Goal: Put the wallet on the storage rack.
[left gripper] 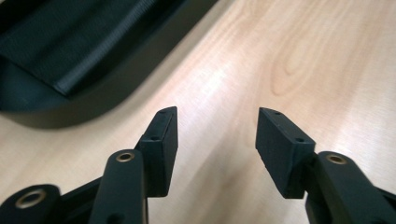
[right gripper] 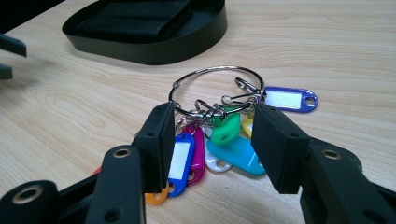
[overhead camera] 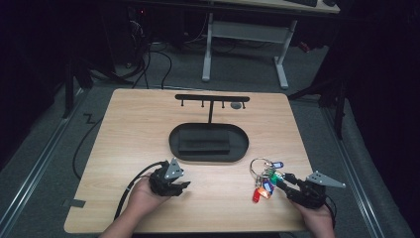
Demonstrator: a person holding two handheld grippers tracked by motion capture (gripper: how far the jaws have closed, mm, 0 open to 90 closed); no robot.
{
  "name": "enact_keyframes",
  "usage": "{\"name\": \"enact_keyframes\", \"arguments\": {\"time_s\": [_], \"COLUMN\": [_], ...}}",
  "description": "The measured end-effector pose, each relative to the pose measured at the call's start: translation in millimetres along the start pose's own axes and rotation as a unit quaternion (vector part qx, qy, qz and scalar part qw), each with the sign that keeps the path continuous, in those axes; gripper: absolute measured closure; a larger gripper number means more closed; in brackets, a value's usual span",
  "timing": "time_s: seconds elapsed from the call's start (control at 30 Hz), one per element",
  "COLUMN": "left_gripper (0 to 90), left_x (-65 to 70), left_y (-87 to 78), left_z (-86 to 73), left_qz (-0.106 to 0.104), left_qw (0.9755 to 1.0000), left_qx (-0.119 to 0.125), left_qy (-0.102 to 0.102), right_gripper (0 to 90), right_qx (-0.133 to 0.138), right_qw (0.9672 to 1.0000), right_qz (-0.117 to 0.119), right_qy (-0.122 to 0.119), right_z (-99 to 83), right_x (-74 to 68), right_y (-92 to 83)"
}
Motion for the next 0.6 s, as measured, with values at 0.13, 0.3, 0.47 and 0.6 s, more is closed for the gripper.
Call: {"name": "enact_keyframes", "arguments": {"time_s": [0.13,0.3,0.47,0.6], "left_gripper": [48.1,43.2,38.6,38.9], "left_x": [6.7,-1.8,-20.6,-22.3], "left_y": [-12.3,-30.3,-43.4,-48.1], "left_z": [-14.0,-42.4,-58.2,-55.5], "left_qz": [0.002,0.041,0.045,0.035], "left_qw": [0.9995,0.9956,0.9873,0.9874], "left_qx": [0.011,0.039,0.066,0.077], "left_qy": [-0.028,-0.075,-0.137,-0.134], "right_gripper": [49.9,50.2,50.8,50.9], "right_qx": [0.001,0.0,0.003,-0.009], "right_qw": [1.0,1.0,0.9999,0.999], "right_qz": [-0.001,-0.002,-0.006,-0.025], "right_qy": [0.0,-0.001,-0.015,-0.037], "right_z": [0.0,-0.9,0.2,1.0], "right_x": [-0.4,1.0,-1.9,-7.1], "right_y": [-0.4,0.4,0.8,3.0]}}
Point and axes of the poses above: each handheld gripper's, and its own axes: y roughly forward along the jaws, z roughly out of its top, x roughly to its right, the point moved 5 cm from there along y, roughly forward along the jaws, and after that the axes turned 4 degrees about z, right-handed, at the moved point
